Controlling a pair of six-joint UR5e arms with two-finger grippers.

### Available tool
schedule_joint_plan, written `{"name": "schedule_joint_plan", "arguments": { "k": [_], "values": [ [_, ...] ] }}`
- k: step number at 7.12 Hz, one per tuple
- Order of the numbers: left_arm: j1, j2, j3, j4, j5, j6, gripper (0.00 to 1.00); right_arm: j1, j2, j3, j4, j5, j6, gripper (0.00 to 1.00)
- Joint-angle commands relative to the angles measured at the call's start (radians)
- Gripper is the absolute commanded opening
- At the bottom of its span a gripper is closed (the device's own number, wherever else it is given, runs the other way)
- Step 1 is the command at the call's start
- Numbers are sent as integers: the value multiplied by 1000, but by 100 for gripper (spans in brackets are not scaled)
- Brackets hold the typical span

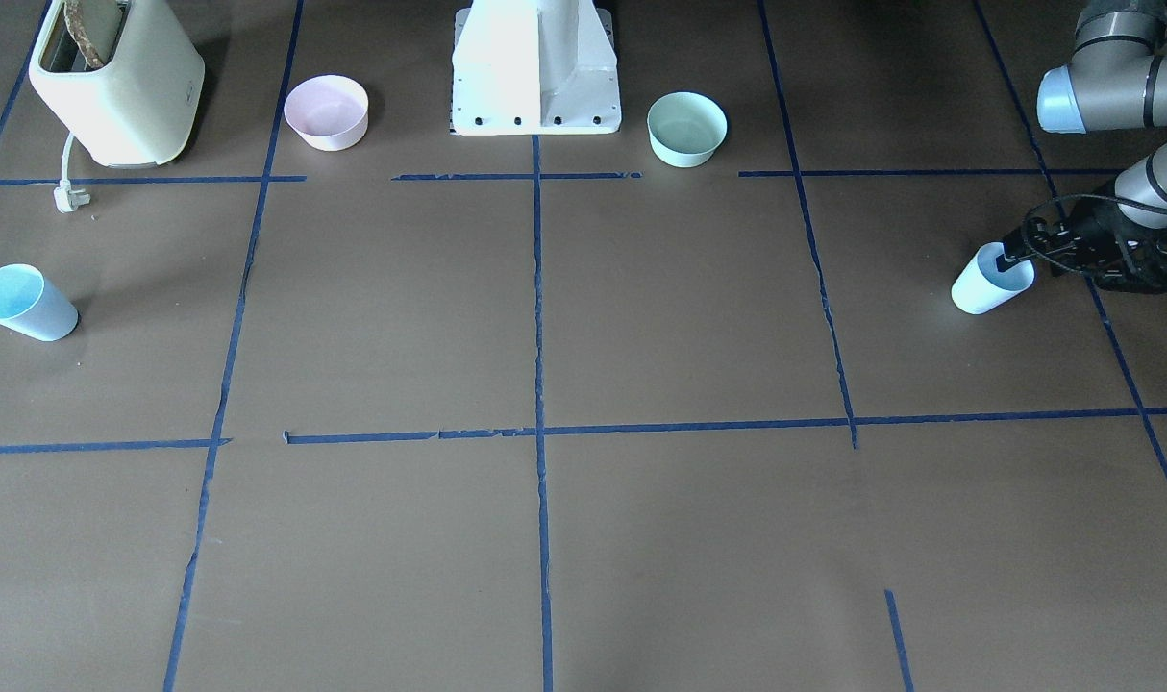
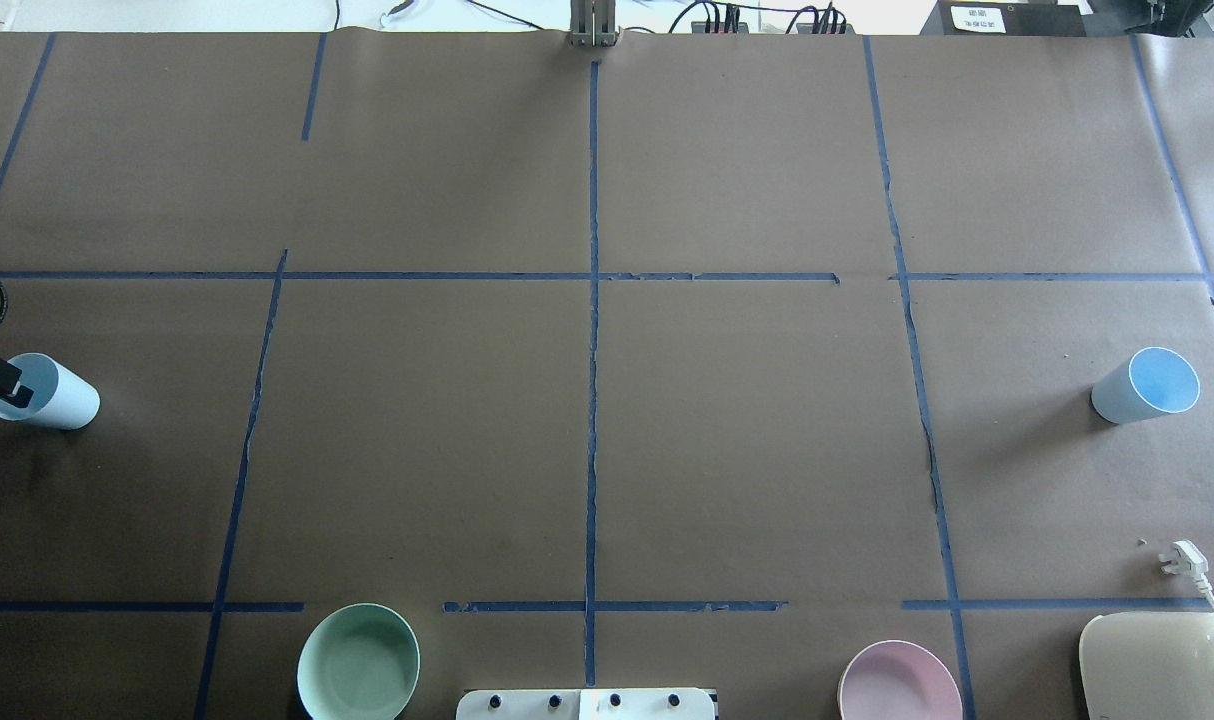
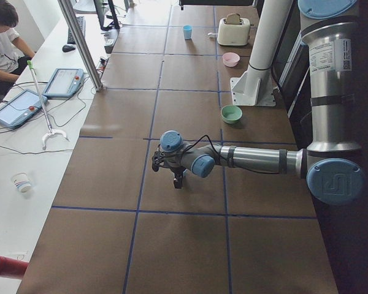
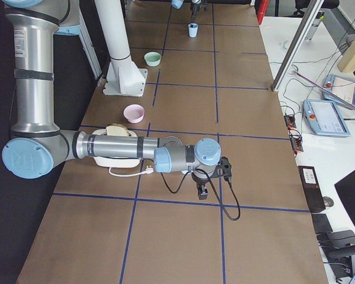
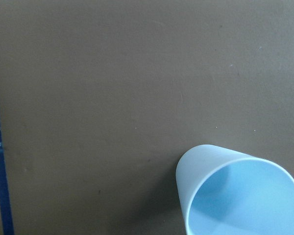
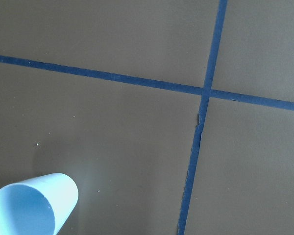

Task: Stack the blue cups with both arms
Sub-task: 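Lower the left gripper onto the light blue cup and grasp it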

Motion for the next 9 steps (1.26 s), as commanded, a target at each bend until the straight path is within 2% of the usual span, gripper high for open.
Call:
{"name": "schedule_joint_plan", "arguments": {
  "k": [1, 3, 4, 5, 6, 7, 9],
  "values": [
    [5, -17, 8, -1, 0, -1, 1, -2, -6, -1, 1, 11, 2, 100],
    [6, -53, -11, -1, -12, -66, 0, -7, -6, 3, 3, 29, 3, 100],
    [15, -105, -46, 4, -44, -180, 0, -15, -4, 8, 6, 44, 5, 100],
    [82, -223, -73, 10, -37, -339, 0, -25, -4, 18, 6, 41, 6, 100],
    [215, -385, -69, 34, -34, -543, 0, -48, -4, 22, 6, 41, 47, 100],
    [300, -546, -52, 104, -3, -689, 0, -79, -4, 40, 13, 40, 105, 100],
    [448, -758, -19, 291, 226, -708, 0, -108, -6, 39, 91, 35, 194, 100]
  ]
}}
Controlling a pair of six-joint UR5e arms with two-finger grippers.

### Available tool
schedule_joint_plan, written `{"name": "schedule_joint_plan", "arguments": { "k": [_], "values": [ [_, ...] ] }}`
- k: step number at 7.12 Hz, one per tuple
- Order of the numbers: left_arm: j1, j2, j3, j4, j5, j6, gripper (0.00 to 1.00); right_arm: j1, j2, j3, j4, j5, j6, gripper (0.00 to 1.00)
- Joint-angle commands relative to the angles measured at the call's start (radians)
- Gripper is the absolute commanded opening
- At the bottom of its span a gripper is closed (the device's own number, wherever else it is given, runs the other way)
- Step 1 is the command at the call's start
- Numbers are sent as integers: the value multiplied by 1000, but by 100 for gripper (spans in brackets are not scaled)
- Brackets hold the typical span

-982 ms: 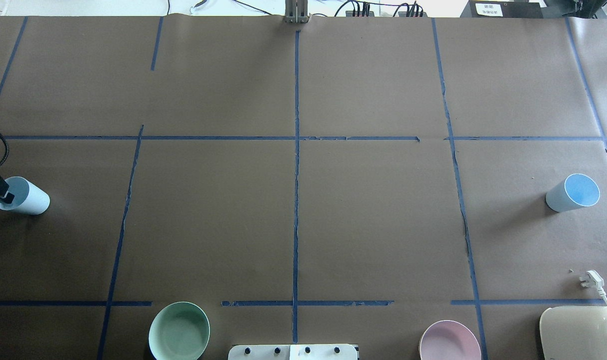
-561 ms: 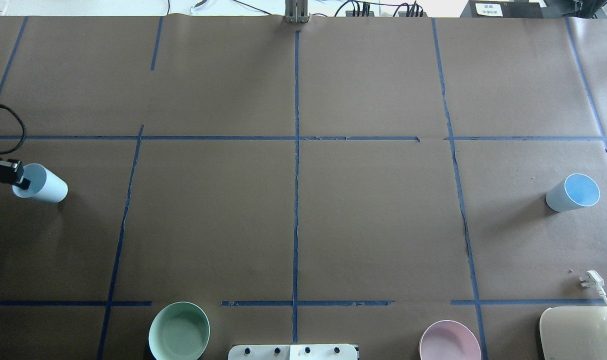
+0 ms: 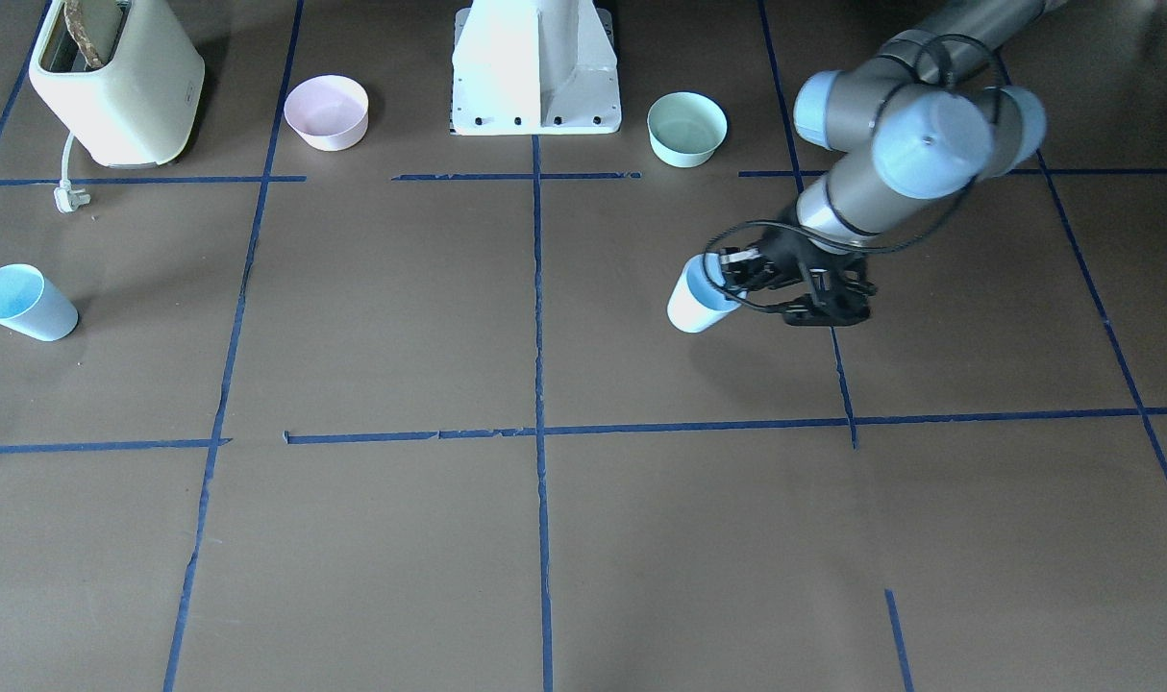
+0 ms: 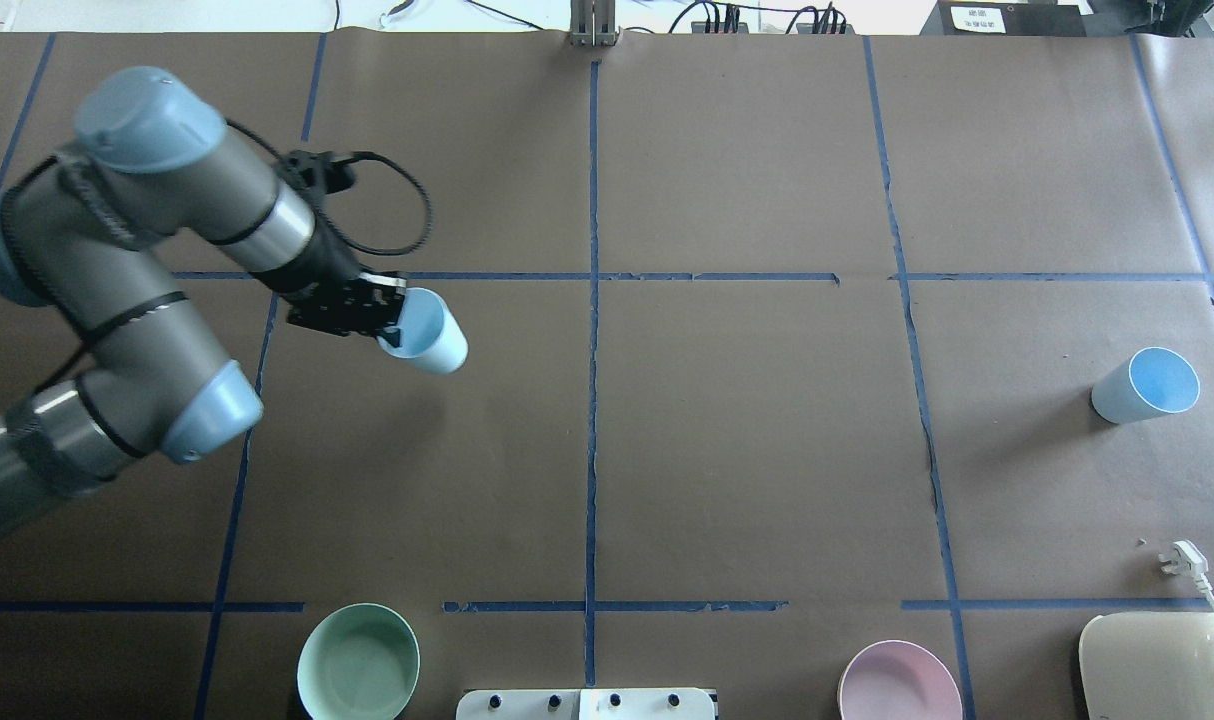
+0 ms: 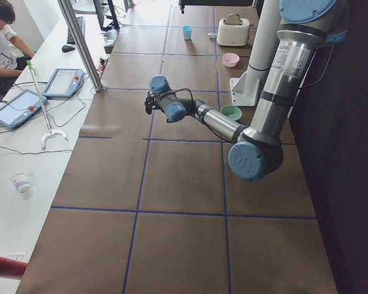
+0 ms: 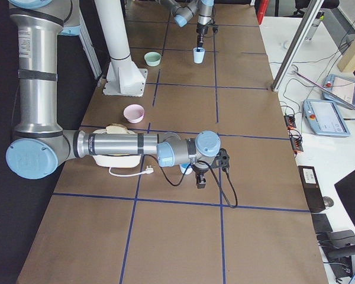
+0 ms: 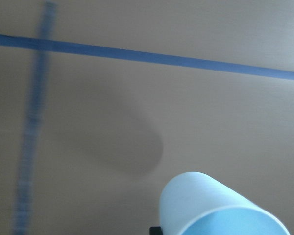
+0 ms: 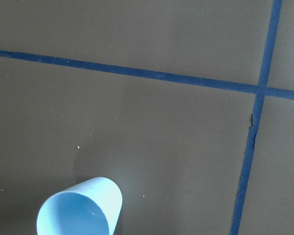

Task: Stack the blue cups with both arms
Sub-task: 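Carry the light blue cup with the left gripper toward the table center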

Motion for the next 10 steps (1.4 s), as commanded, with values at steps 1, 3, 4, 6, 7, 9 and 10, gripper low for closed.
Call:
{"name": "schedule_joint_plan", "arguments": {
  "k": [1, 3, 4, 6, 7, 9, 10],
  "values": [
    [103, -210, 109, 123, 149, -27, 0, -25, -1, 1, 42, -3, 70, 100],
    [114, -328, 281, 116, 206, -19, 0, -25, -1, 2, 42, -1, 72, 100],
    [120, -331, 294, 111, 206, -18, 0, -25, -1, 2, 42, -1, 72, 100],
    [128, -343, 314, 110, 206, -18, 0, -25, -1, 2, 43, -1, 72, 100],
    [137, -344, 321, 98, 206, -19, 0, -25, -1, 2, 42, 0, 72, 100],
    [139, -351, 344, 69, 208, -19, 9, -28, -1, 2, 42, -1, 72, 100],
    [143, -351, 344, 64, 208, -22, 37, -37, -1, 2, 43, -1, 75, 100]
  ]
}}
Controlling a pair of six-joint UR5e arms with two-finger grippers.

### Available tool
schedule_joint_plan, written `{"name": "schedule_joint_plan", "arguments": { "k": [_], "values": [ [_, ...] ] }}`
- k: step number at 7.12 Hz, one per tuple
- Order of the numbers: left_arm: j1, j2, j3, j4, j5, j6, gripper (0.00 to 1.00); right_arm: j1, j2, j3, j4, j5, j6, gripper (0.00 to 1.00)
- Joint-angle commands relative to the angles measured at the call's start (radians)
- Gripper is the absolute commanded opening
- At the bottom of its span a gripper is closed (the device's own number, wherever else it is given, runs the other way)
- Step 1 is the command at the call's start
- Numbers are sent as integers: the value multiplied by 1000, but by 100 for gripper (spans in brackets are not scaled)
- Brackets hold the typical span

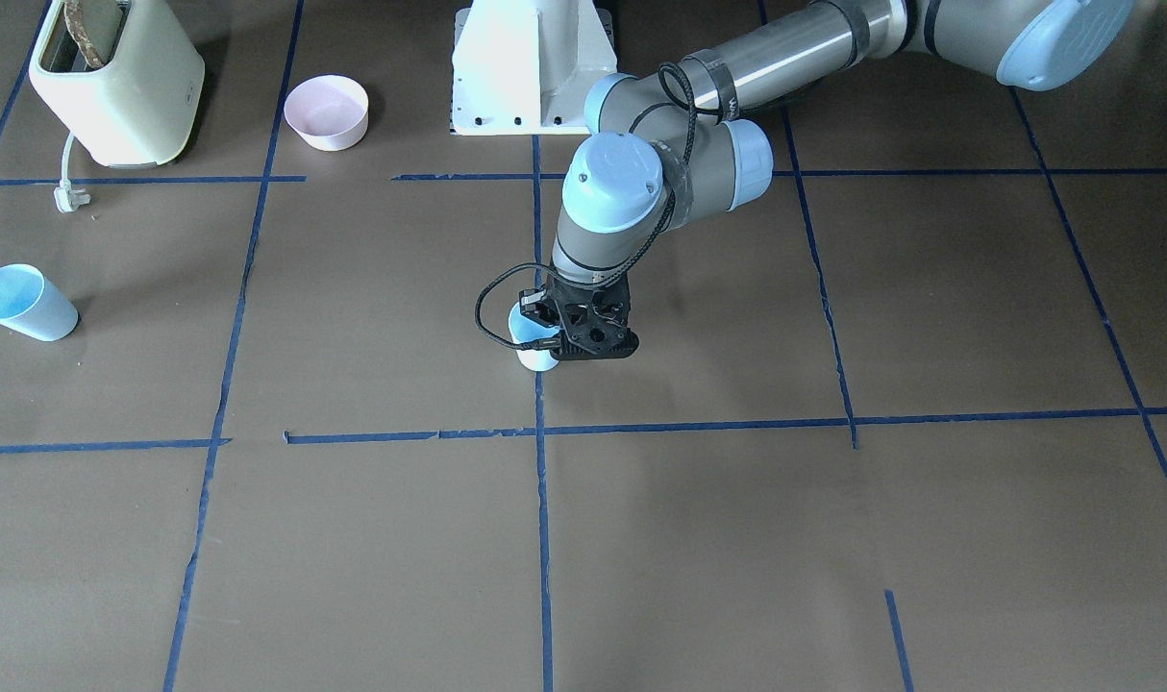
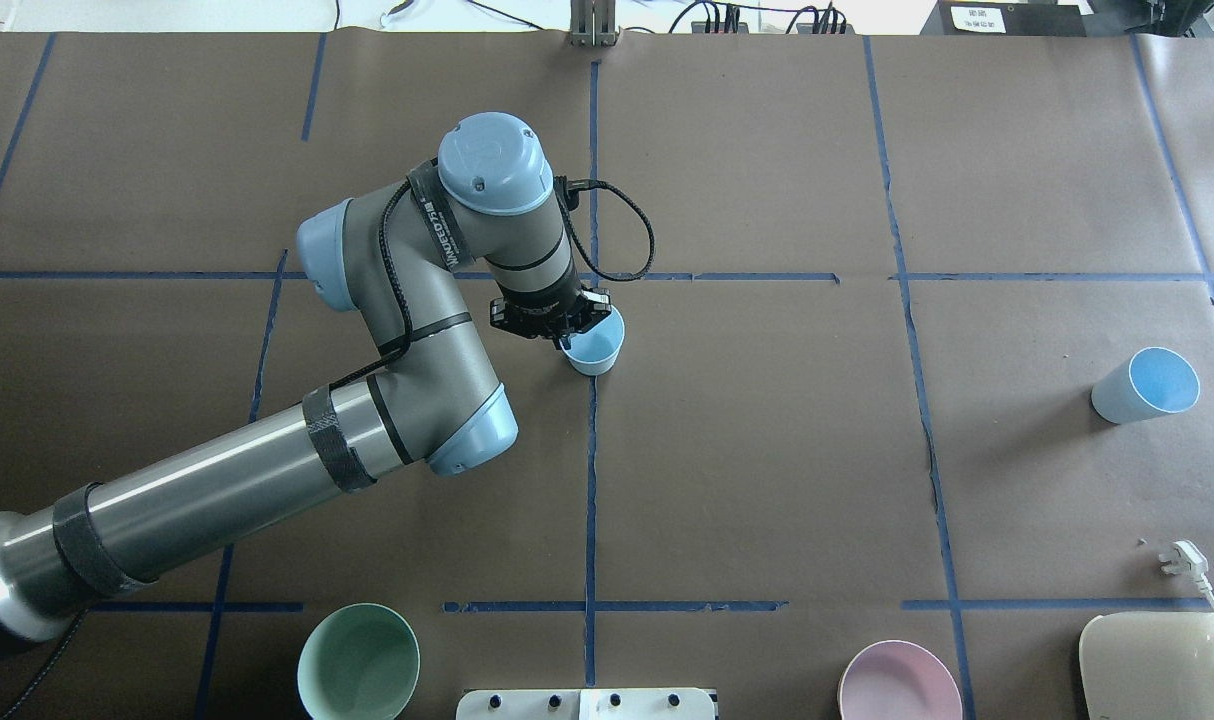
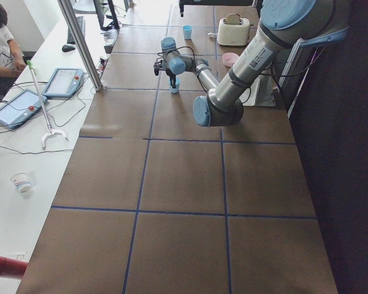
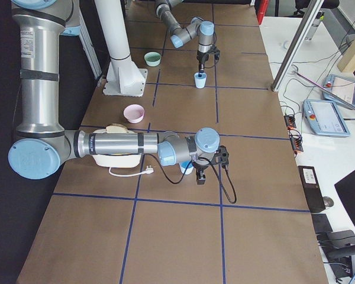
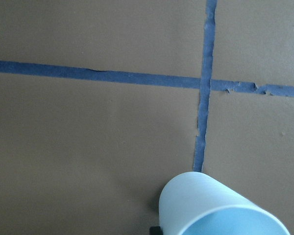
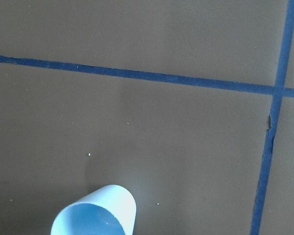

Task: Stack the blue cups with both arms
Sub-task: 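Release the cup at center with the left gripper while the right grasps the other cup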

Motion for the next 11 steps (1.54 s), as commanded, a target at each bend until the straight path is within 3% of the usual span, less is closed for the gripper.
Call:
{"name": "schedule_joint_plan", "arguments": {
  "k": [1, 3, 6, 9, 10, 11],
  "values": [
    [4, 1, 3, -41, 1, -11, 99, -21, 2, 2, 1, -2, 25, 100],
    [-49, 4, -52, -98, 4, -126, 100, -70, 0, 30, 1, -31, 115, 100],
    [-108, 76, -175, -92, -2, -131, 100, -122, -55, 48, 36, -74, 142, 100],
    [-118, 83, -191, -90, -2, -131, 100, -190, -55, 29, 44, -117, 200, 98],
    [-120, 85, -197, -90, -2, -131, 100, -201, -55, 29, 42, -115, 202, 89],
    [-120, 102, -218, -90, -2, -131, 100, -210, -52, 26, 42, -118, 203, 71]
  ]
}}
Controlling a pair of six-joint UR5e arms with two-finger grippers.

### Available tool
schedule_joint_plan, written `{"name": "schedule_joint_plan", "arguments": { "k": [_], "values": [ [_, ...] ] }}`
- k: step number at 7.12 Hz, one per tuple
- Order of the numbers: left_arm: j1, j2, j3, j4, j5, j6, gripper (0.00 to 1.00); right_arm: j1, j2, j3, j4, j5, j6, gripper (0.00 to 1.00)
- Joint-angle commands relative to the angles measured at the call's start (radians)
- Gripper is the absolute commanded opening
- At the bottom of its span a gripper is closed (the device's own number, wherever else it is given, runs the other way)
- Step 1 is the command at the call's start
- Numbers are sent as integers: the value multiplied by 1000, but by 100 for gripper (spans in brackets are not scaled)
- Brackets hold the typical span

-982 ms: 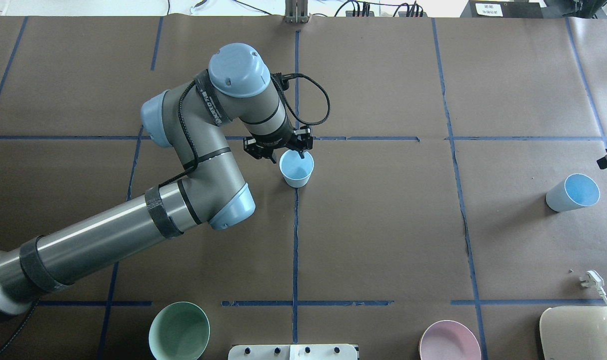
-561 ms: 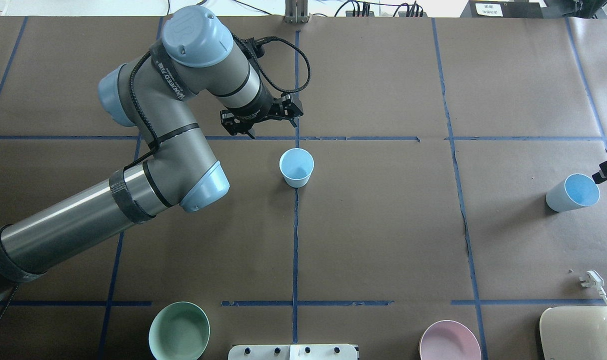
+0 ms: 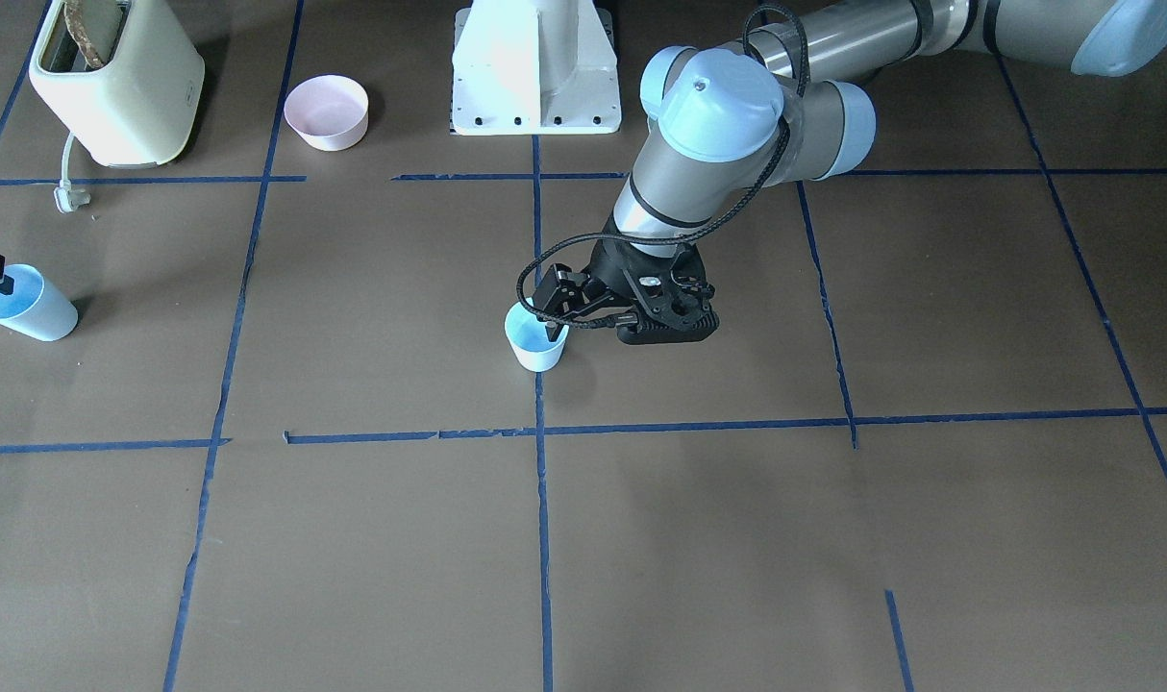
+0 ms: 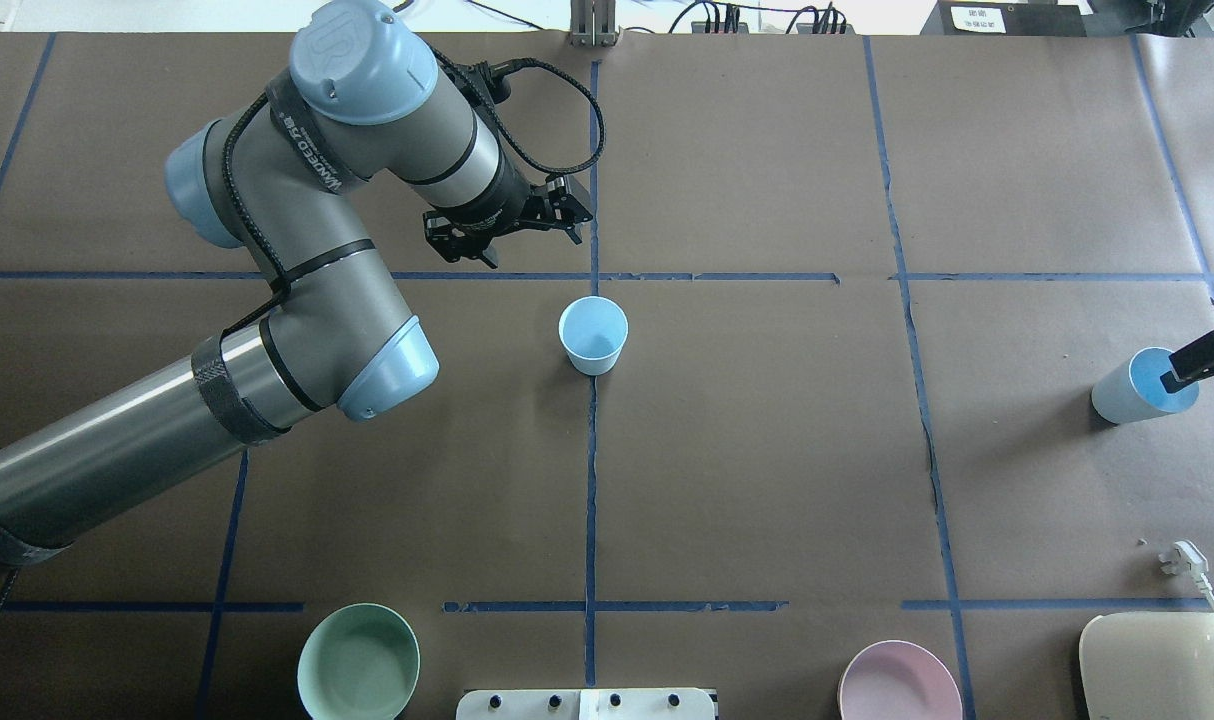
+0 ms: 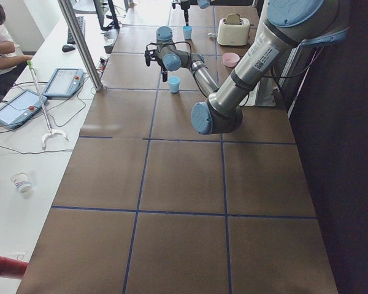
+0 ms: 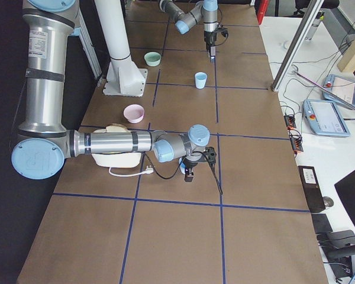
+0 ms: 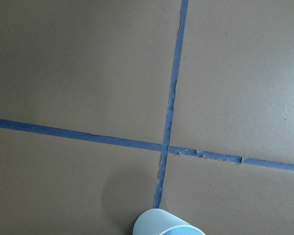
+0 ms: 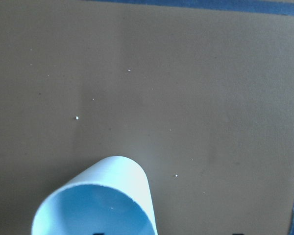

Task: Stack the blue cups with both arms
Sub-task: 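Release the cup at center with the left gripper while the right grasps the other cup, then carry the second cup over the centered cup with the right gripper while the left withdraws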

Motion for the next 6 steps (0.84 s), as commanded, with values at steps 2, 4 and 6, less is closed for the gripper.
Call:
{"name": "schedule_joint_plan", "arguments": {
  "k": [2, 4, 6],
  "values": [
    [-29, 21, -63, 2, -3, 1, 100, -45, 14, -8, 0, -8, 6, 2],
    [-89, 123, -190, -1, -3, 9, 100, -70, 57, 4, 0, -8, 60, 0],
    [-144, 203, -268, -9, -5, 15, 100, -70, 96, 166, -16, 6, 145, 0]
  ]
}}
